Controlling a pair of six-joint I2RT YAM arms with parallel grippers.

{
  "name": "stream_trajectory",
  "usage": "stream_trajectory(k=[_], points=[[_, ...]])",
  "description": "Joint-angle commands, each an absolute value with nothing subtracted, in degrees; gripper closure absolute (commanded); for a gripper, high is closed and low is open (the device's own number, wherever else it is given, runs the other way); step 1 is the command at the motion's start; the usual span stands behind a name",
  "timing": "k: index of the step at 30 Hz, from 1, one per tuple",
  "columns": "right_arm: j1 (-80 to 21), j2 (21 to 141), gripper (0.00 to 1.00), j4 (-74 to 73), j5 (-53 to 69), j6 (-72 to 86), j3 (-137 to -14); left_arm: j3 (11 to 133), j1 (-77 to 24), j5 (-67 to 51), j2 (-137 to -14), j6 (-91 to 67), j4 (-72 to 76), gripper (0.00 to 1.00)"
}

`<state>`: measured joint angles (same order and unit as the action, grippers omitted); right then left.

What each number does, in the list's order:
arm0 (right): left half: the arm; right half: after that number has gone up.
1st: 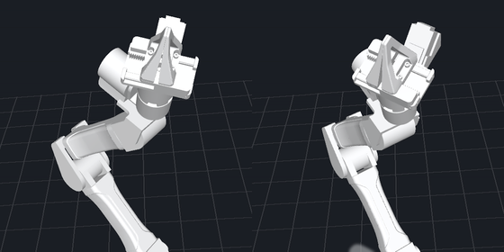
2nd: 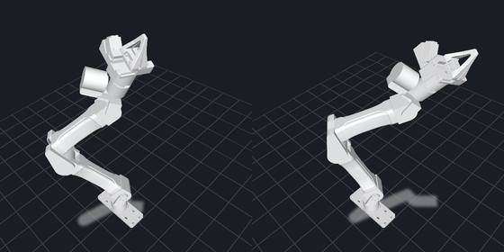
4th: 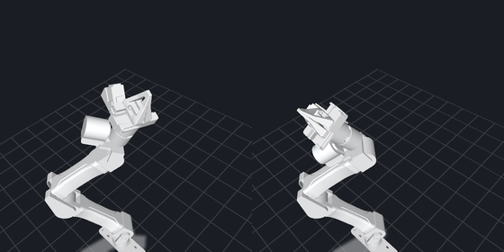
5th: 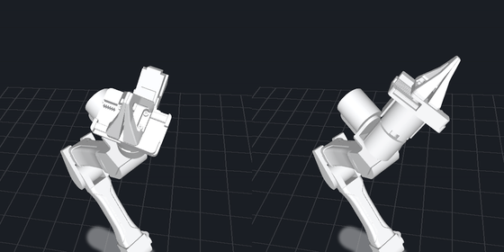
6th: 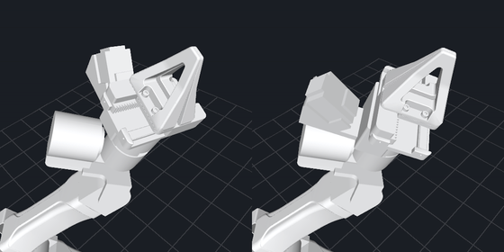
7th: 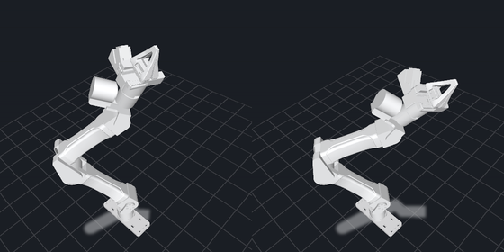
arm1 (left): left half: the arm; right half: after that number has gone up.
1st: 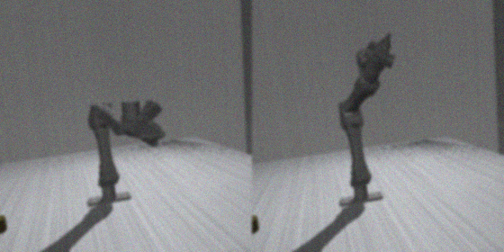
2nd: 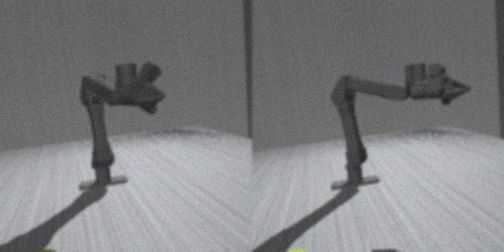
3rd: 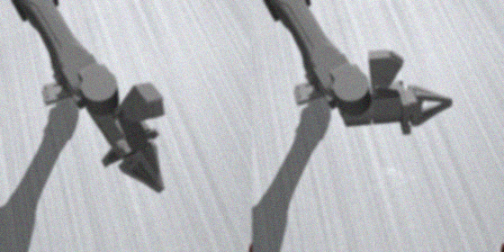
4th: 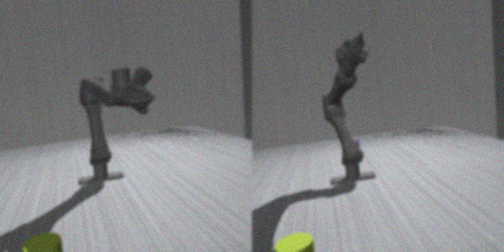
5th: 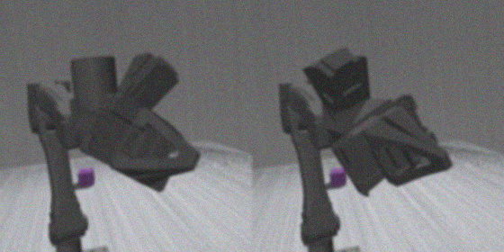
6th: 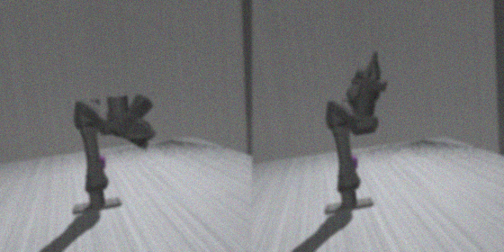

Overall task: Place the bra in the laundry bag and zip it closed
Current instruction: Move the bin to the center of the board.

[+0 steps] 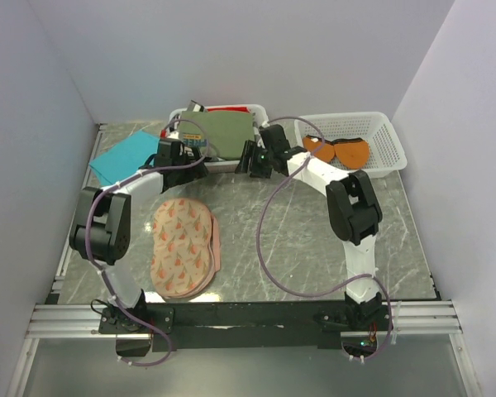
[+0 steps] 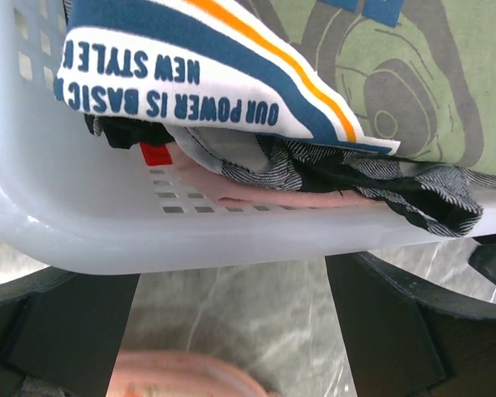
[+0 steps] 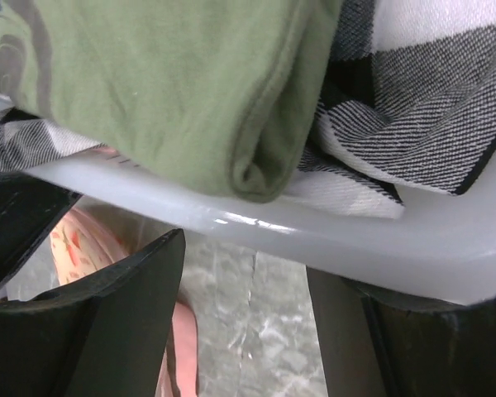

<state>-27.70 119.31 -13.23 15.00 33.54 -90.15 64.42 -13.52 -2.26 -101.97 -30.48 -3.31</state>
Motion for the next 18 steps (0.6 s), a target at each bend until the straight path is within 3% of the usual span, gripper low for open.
stream_trajectory(k=[1, 18], points=[[-27.2, 122.0, 0.32, -13.6, 16.7, 31.8, -97.3, 69.2, -11.4, -3.1, -104.3, -29.3, -1.1, 0.04], [-27.2, 131.0, 0.32, -18.7, 20.3, 30.0, -110.7, 79.6, -6.9, -7.4, -112.9, -28.6, -1.4, 0.04]])
